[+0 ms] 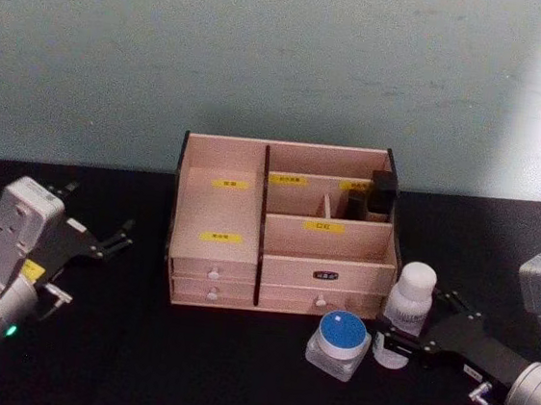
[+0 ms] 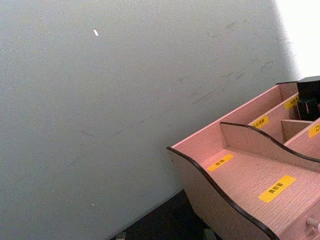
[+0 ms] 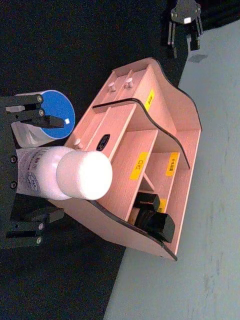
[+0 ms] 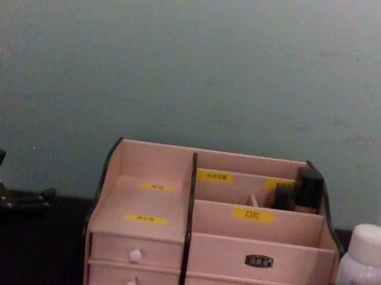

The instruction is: Pick up the facial cleanser and watermelon frost from the table and place them into the tiered storage box.

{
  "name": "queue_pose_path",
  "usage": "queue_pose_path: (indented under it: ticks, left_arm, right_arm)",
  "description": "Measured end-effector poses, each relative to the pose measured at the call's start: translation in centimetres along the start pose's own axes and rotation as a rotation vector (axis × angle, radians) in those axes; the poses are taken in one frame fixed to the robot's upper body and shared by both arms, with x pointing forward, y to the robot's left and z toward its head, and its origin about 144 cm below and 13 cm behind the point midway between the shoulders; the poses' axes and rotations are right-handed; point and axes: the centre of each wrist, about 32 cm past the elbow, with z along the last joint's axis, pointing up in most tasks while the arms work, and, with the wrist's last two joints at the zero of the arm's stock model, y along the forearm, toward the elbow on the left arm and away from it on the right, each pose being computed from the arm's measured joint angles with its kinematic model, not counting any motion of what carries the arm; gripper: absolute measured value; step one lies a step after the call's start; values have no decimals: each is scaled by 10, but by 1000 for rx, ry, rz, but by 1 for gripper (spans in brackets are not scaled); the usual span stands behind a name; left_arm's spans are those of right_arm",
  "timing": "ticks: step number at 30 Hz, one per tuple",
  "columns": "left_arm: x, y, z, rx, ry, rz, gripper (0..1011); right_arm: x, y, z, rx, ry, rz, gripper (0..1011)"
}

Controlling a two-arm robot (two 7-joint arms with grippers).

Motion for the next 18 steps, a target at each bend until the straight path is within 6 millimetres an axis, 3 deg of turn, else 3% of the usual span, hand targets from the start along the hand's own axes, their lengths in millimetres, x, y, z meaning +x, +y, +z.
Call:
queue_pose_path:
  ticks: [18]
  left_arm:
    - [0, 0, 0, 0, 0, 0, 1001]
  right_arm:
    - [0, 0, 0, 9, 2, 4, 1000]
